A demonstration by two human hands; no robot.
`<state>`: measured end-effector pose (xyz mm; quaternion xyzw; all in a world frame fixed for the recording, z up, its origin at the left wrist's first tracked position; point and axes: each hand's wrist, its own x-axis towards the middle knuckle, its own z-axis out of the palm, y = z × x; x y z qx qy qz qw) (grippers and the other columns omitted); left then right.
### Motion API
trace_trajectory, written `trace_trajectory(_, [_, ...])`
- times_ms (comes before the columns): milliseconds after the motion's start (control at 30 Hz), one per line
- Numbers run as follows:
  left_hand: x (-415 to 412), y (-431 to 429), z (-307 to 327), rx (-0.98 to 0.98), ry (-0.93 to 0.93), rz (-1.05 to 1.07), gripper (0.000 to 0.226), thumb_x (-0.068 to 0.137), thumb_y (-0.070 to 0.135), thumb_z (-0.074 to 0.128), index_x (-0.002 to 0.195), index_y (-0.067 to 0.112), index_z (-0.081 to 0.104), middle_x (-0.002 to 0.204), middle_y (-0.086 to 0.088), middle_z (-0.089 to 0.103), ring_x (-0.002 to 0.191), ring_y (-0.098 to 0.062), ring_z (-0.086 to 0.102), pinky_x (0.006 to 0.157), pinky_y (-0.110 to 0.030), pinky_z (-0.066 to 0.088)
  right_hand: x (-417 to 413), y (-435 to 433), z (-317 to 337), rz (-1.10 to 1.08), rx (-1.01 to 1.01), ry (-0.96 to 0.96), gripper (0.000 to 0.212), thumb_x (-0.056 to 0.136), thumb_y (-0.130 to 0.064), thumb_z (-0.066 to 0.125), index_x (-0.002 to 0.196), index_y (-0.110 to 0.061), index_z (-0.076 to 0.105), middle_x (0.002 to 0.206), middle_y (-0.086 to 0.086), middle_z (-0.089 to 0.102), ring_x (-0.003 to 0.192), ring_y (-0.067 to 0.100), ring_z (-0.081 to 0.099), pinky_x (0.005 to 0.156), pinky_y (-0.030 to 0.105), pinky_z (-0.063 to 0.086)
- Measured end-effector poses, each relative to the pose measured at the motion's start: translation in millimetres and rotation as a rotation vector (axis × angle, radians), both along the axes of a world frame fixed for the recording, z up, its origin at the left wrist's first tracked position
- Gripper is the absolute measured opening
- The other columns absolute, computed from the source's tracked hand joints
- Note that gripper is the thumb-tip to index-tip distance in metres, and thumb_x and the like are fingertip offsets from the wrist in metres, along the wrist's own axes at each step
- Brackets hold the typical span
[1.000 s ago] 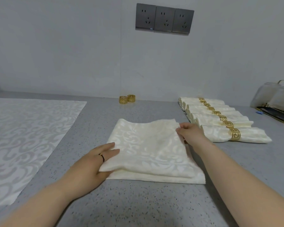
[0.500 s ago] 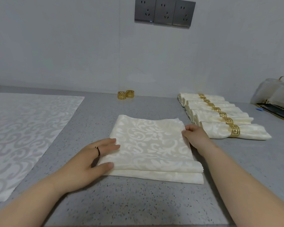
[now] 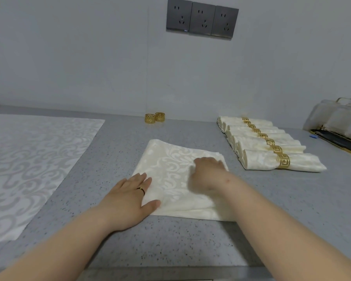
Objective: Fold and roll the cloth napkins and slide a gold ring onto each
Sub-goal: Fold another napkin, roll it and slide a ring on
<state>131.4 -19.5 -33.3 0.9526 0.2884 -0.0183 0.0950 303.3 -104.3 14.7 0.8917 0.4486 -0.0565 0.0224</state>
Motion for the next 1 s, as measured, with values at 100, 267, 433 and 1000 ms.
trace_trajectory(100, [0.3,-0.3,-0.3,0.018,0.014,-0.006,0.155,0.011,0.084,-0.035,0.147,0.019,-0.005,0.156,0.004,-0.01,0.142,-0.008,-0.009,0.113,-0.025,-0.007,-31.2,8.8,-5.9,0.104,0.143,0.115,0.044,0.097,-0.018,0.034,0.139,-0.007,0.028,0.143,0.011,0.033,0.133,0.028,0.029,0.111,0.035,0.021])
trace_trajectory(267, [-0.8,-2.4,1.7,0.018,0.035,0.008,0.141,0.026,0.089,-0.018,0.147,0.018,-0.004,0.156,0.003,-0.009,0.143,-0.008,-0.008,0.114,-0.027,-0.006,-45.9,-10.8,-41.5,0.162,0.11,0.176,0.054,0.1,-0.036,0.021,0.147,-0.012,0.01,0.156,0.008,0.003,0.144,0.022,0.002,0.116,0.034,0.002])
trace_trajectory(433, [-2.6,-5.3,8.3,-0.017,0.103,0.002,0.158,0.006,0.086,-0.032,0.147,0.02,-0.007,0.155,0.004,-0.012,0.142,-0.009,-0.01,0.114,-0.028,-0.006,-3.1,-51.1,-39.1,0.077,0.071,0.151,0.059,0.098,-0.045,0.016,0.148,-0.018,0.0,0.156,0.003,-0.008,0.144,0.017,-0.008,0.116,0.032,-0.005])
trace_trajectory(1000, [88.4,70.0,13.3,0.043,0.153,0.199,0.075,0.092,0.059,0.018,0.147,0.009,0.007,0.156,-0.006,0.0,0.144,-0.018,0.0,0.116,-0.038,0.0,15.5,-67.2,-48.0,0.101,0.099,0.118,0.126,0.036,-0.076,-0.034,0.147,-0.024,-0.007,0.155,-0.003,-0.016,0.142,0.012,-0.017,0.112,0.03,-0.012])
